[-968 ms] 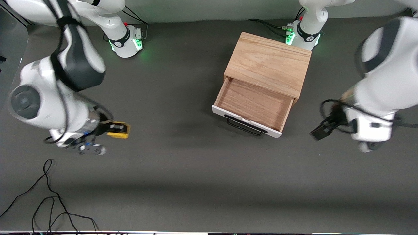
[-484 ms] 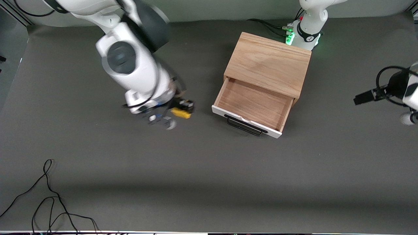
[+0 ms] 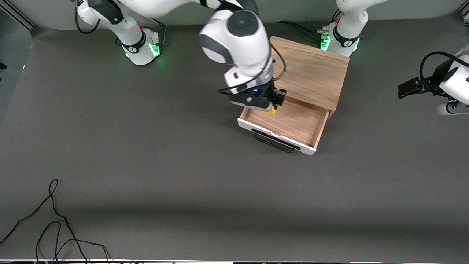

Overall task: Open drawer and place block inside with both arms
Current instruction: 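Raise the left gripper while the right gripper carries the cube over the drawer, then lower the yellow cube into the drawer and open the right gripper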

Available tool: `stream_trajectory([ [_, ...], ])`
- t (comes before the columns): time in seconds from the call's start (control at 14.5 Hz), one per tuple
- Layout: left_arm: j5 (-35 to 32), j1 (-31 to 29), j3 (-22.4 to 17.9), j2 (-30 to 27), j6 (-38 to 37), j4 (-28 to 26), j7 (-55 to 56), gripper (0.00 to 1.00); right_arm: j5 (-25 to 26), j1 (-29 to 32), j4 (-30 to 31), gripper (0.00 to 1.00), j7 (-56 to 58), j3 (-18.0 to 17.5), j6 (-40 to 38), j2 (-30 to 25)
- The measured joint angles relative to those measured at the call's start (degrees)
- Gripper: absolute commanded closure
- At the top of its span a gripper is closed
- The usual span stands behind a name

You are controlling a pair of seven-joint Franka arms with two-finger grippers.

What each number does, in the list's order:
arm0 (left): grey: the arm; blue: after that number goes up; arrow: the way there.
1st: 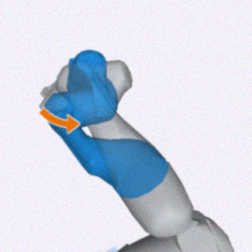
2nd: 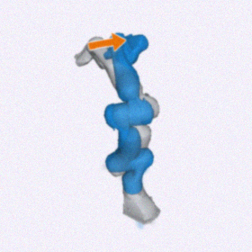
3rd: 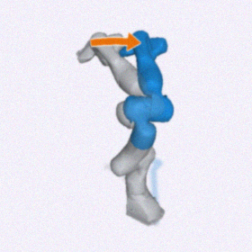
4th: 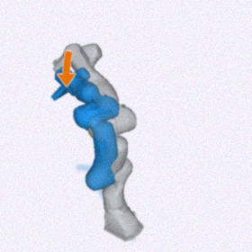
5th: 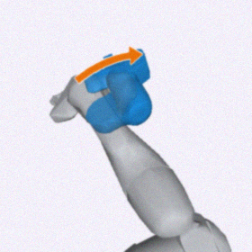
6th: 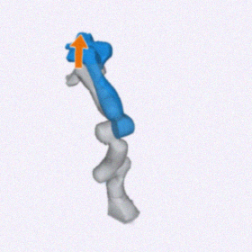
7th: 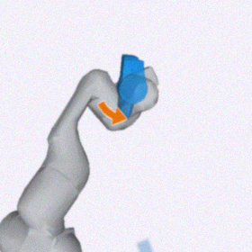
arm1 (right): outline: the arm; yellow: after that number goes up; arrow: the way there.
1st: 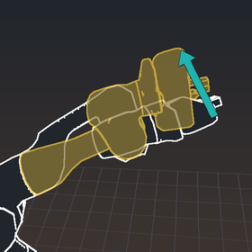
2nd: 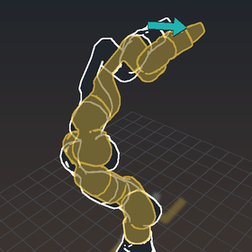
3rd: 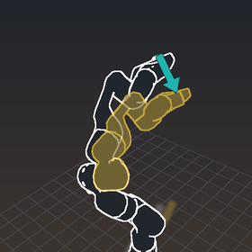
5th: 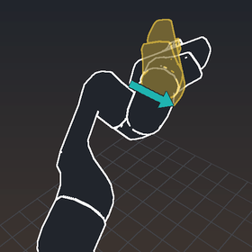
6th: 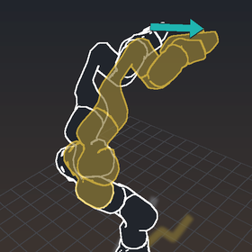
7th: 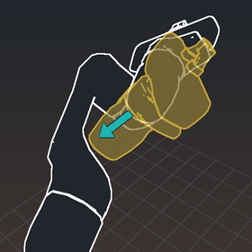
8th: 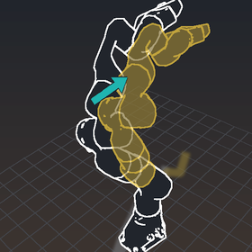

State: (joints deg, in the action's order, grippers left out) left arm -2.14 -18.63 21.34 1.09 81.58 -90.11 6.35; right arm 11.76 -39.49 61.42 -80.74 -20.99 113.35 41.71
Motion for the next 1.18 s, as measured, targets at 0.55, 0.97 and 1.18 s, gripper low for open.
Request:
stream_trajectory([
  [0.55, -0.1, -1.4, -0.4, -0.1, 4.6, -2.7, -4.5, 0.00, 5.8, -3.0, -0.6, 1.00, -2.9, 0.3, 5.1, 10.0],
  [0.97, 0.0, 8.6, -11.2, -0.3, 4.9, -2.3, -5.2, 0.00, 5.8, -3.1, -1.0, 0.00, -3.9, 0.3, 5.1, 11.2],
  [1.18, 0.1, 18.1, -20.5, -0.3, 5.2, -2.0, -5.3, 0.00, 5.8, -3.1, -1.3, 0.00, -4.0, 0.3, 5.1, 11.2],
])
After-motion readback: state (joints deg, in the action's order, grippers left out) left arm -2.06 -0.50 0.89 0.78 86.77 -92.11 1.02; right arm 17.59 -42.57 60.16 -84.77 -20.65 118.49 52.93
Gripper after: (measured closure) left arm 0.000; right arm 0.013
